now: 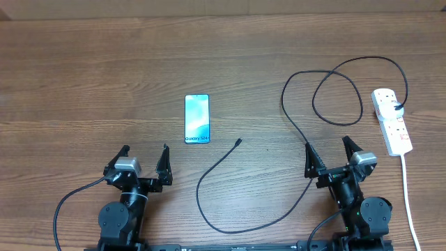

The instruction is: Plug charger to phone and switch on socket

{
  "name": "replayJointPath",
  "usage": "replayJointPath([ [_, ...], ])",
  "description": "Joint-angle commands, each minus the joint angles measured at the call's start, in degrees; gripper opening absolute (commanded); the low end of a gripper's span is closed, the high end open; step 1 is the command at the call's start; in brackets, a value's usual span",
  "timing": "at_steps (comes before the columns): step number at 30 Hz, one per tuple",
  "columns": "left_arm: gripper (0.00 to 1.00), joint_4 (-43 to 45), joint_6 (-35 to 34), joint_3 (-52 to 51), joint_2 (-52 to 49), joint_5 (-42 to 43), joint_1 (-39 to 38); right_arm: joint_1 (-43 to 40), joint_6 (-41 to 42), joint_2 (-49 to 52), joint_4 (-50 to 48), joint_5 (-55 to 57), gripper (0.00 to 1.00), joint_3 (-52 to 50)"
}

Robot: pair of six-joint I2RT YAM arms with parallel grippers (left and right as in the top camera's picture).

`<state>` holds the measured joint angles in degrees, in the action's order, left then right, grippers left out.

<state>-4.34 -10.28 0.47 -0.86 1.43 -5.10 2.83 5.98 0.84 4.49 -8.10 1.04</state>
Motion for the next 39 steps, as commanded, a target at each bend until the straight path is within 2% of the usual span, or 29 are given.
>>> replayJointPath([
  [1, 1.00, 0.15, 1.68, -0.20, 0.59, -2.62, 0.28, 0.11, -0.02, -0.68, -0.31, 0.52, 1.00, -0.57],
  [13, 1.00, 0.59, 0.72, -0.17, 0.59, -1.44, 0.24, 0.11, -0.02, -0.68, -0.31, 0.52, 1.00, -0.57],
  [15, 1.00, 1.16, -2.49, 0.42, 0.59, 0.20, 0.24, 0.11, -0.02, -0.68, -0.31, 0.52, 1.00, -0.57],
  [20, 1.00, 0.28, -4.57, 6.97, 0.17, 2.69, 0.24, 0.11, -0.02, -0.68, -0.31, 0.52, 1.00, -0.57],
  [23, 1.00, -2.80, -4.42, 15.54, -2.40, 2.60, 0.24, 0.11, -0.02, -0.68, -0.31, 0.52, 1.00, -0.57],
  [27, 1.00, -8.50, -2.56, 30.08, -10.82, 2.62, 0.24, 0.11, -0.02, -0.68, -0.31, 0.52, 1.00, -0.57],
  [31, 1.00, -19.69, -2.29, 47.47, -23.71, 3.17, 0.22, 0.11, -0.02, -0.68, -0.31, 0.52, 1.00, -0.57],
  [39, 1.00, -46.95, 6.08, 86.60, -53.07, 6.08, 0.22, 0.11, -0.02, -0.68, -0.31, 0.52, 1.00, -0.57],
])
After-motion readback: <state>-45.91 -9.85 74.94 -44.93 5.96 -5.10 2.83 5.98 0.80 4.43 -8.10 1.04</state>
